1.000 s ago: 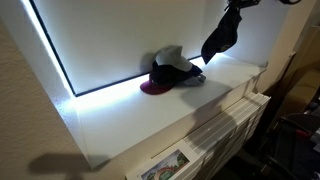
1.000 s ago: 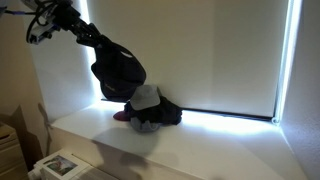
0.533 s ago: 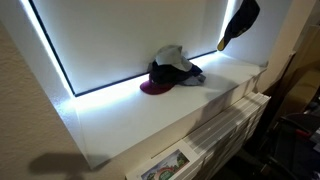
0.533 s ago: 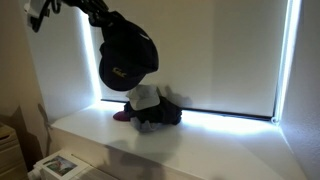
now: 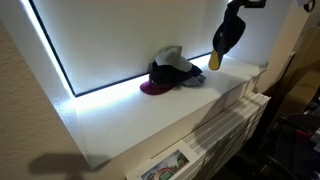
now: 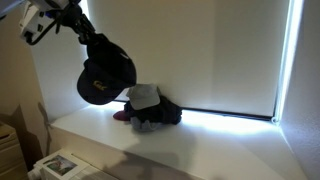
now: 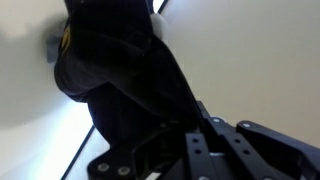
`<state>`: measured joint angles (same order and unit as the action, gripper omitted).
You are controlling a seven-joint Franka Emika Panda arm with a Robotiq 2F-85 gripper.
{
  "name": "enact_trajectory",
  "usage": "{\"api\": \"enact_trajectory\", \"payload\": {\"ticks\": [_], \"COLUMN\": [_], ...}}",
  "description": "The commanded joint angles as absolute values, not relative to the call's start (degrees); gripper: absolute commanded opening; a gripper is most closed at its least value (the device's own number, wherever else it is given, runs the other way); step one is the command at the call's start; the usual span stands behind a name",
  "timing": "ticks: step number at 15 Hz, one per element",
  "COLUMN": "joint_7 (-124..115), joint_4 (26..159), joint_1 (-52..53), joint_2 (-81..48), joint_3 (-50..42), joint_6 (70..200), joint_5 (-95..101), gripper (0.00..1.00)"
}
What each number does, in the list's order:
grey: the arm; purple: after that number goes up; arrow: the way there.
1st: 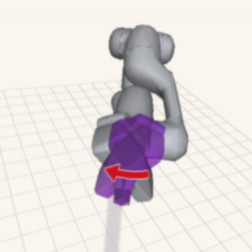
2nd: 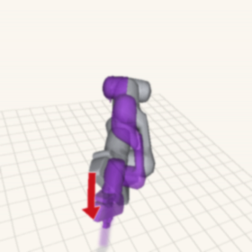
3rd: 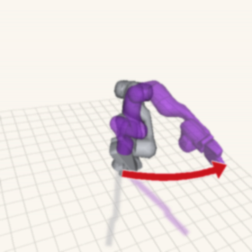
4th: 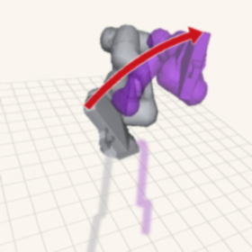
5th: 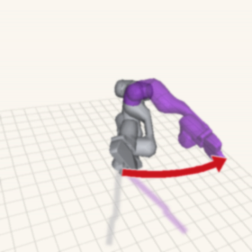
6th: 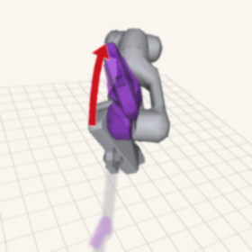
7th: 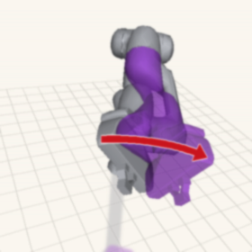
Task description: Move the black cap to the right side
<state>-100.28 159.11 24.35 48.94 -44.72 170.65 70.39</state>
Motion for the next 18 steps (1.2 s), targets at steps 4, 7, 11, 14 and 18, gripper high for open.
{"api": "enact_trajectory", "payload": {"ticks": [4,7,11,14,18], "joint_7": [-87.6,-79.39,-70.21,-67.19,-63.54], "joint_4": [149.69,142.55,134.18,129.3,125.02], "joint_1": [30.21,22.48,7.72,-0.3,-5.76], "joint_2": [49.84,47.46,44.44,42.06,38.78], "joint_3": [-24.5,-16.27,-8.37,-6.05,-7.34], "joint_6": [143.93,138.44,132.45,129.08,127.25], "joint_5": [41.95,27.66,12.12,6.45,1.04], "gripper": [0.01,0.01,0.01,0.01,0.01]}}
